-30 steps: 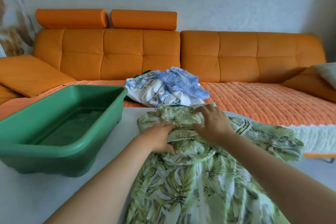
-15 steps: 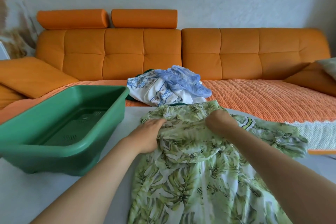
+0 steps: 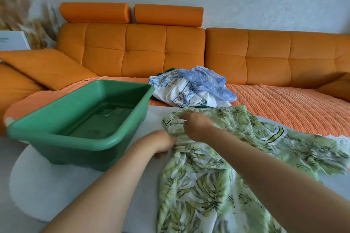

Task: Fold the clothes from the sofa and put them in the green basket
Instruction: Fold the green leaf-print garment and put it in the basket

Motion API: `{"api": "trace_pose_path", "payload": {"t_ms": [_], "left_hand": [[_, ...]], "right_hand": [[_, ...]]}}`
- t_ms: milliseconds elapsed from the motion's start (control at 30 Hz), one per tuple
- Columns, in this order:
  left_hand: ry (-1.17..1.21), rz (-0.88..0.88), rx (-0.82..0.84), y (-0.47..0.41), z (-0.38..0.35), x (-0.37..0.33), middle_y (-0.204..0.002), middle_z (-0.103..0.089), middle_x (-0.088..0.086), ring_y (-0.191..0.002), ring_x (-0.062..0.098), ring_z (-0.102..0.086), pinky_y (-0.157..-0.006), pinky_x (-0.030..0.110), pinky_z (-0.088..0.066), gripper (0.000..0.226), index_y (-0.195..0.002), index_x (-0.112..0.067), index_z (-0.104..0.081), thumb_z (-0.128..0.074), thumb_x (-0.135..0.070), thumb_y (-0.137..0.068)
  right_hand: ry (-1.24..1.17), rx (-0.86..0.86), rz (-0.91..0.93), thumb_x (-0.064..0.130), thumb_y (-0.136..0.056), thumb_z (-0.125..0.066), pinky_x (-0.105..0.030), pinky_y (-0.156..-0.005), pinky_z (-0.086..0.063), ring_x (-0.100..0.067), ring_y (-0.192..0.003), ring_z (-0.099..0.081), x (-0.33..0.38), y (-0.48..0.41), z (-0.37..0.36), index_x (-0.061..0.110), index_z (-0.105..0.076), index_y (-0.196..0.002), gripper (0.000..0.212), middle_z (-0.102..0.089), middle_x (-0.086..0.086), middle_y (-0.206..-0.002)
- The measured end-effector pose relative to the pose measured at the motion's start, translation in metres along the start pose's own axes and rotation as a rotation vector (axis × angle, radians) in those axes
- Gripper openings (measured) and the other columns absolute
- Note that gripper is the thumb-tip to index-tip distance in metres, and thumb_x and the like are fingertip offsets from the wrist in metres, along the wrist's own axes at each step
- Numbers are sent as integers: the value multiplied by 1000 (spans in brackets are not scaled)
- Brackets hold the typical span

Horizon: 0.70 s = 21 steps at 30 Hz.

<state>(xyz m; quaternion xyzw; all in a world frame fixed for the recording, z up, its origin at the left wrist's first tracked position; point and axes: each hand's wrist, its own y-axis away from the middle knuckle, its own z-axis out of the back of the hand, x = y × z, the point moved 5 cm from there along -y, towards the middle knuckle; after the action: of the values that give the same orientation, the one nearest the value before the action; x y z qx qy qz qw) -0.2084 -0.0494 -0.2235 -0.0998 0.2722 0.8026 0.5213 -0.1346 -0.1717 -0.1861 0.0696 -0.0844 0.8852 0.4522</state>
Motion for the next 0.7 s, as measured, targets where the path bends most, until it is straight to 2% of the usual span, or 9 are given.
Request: {"api": "trace_pose_path", "payload": {"t_ms": [67, 233, 300, 400, 467, 533, 567, 633, 700], "left_hand": [[-13, -16, 55, 3, -4, -1, -39, -57, -4, -31, 12, -52, -50, 25, -46, 50, -71, -10, -60, -51, -51, -99], [16, -115, 60, 3, -2, 0, -36, -53, -8, -27, 4, -47, -47, 24, -40, 43, -62, -17, -53, -72, -49, -84], [20, -101, 64, 1, -2, 3, -36, -52, -6, -29, 6, -45, -50, 24, -38, 45, -56, -17, -54, -77, -47, -81], [-61, -54, 49, -2, 6, 3, -33, -49, -6, -43, 14, -48, -52, 25, -38, 52, -50, -16, -55, -71, -49, -87], [-122, -11, 17, -5, 15, 4, -33, -48, -5, -47, 15, -48, -53, 26, -38, 55, -49, -16, -52, -61, -46, -95], [-81, 25, -25, -10, 21, 9, -45, -54, -2, -51, 18, -50, -58, 26, -41, 50, -51, -14, -48, -56, -34, -97], [-61, 35, -34, -12, 21, 11, -54, -57, 2, -52, 20, -50, -61, 26, -41, 45, -54, -12, -48, -54, -26, -96], [-149, 49, -4, -11, 18, 16, -68, -59, 6, -57, 21, -51, -64, 28, -42, 32, -64, -10, -51, -49, -19, -94], [-243, 60, -28, -10, 15, 16, -88, -61, 8, -76, 21, -59, -68, 30, -44, 16, -84, -9, -58, -49, -20, -93]], "right_hand": [[84, 55, 0, 28, -104, -40, -42, -103, -46, -28, -129, -50, 13, -23, -10, 21, -48, -143, 40, -48, -8, -145], [258, 186, -99, 45, -99, -52, -37, -85, -52, -28, -109, -61, 20, -64, -27, 10, -60, -123, 43, -62, -9, -122], [175, 123, -137, 41, -97, -58, -34, -76, -51, -28, -100, -64, 18, -78, -24, 11, -64, -113, 35, -65, -9, -111], [-25, -114, -276, 26, -97, -57, -30, -64, -48, -26, -84, -65, 6, -95, -3, 12, -65, -100, 16, -65, -6, -93], [-113, -209, -345, 19, -97, -57, -29, -57, -45, -25, -75, -62, -3, -103, 7, 10, -64, -90, 13, -62, -5, -82], [-148, -231, -350, 15, -97, -57, -29, -51, -43, -22, -70, -60, -6, -108, 9, 10, -62, -83, 16, -63, -6, -79], [-171, -225, -339, 15, -98, -56, -30, -53, -45, -23, -72, -60, -6, -109, 7, 9, -64, -86, 16, -66, -8, -84], [-260, -166, -284, 21, -99, -55, -33, -69, -53, -26, -89, -65, -2, -108, -2, 11, -66, -115, 22, -68, -11, -112], [-307, -21, -225, 28, -100, -56, -35, -85, -55, -27, -105, -64, 3, -101, -16, 19, -47, -145, 47, -57, -10, -135]]}}
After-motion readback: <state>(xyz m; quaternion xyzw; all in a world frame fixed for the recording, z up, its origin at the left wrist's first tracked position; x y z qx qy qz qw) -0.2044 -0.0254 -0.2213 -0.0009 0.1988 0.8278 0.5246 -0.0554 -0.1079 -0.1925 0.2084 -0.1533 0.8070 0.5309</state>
